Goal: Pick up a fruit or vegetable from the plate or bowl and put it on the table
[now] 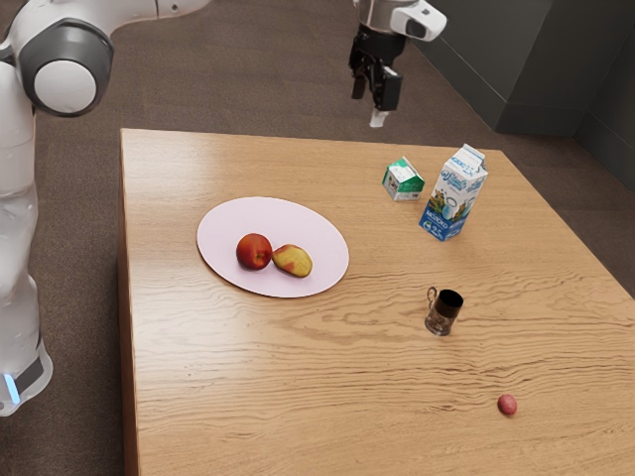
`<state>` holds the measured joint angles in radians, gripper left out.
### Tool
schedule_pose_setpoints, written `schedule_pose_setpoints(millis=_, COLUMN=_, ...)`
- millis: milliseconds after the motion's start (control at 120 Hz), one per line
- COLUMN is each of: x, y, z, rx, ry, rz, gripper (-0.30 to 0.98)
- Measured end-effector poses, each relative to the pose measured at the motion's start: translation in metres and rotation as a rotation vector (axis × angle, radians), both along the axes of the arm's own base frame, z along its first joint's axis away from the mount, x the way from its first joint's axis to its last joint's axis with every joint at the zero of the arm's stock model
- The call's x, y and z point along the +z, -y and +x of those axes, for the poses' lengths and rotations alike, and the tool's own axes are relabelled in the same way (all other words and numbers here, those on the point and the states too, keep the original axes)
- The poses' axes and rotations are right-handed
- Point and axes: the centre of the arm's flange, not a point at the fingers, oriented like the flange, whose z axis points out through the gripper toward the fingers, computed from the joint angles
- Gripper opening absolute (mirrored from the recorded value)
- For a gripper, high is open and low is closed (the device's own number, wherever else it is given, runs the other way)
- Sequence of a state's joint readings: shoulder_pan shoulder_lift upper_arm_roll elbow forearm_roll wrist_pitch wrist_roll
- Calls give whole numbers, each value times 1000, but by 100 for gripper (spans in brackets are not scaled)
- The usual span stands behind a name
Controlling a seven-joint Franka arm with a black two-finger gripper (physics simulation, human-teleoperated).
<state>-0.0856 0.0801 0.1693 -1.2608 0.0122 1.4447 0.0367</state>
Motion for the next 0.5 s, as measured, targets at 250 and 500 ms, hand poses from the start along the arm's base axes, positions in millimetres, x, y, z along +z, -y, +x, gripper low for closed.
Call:
schedule_pose_setpoints(millis=250, x=51, y=0, z=-22, rx=-6, ry=71, rz=11, gripper=69)
schedule_pose_setpoints(millis=500, x=78, y=44, z=-26, rx=-68, ry=96, rz=64, gripper=69)
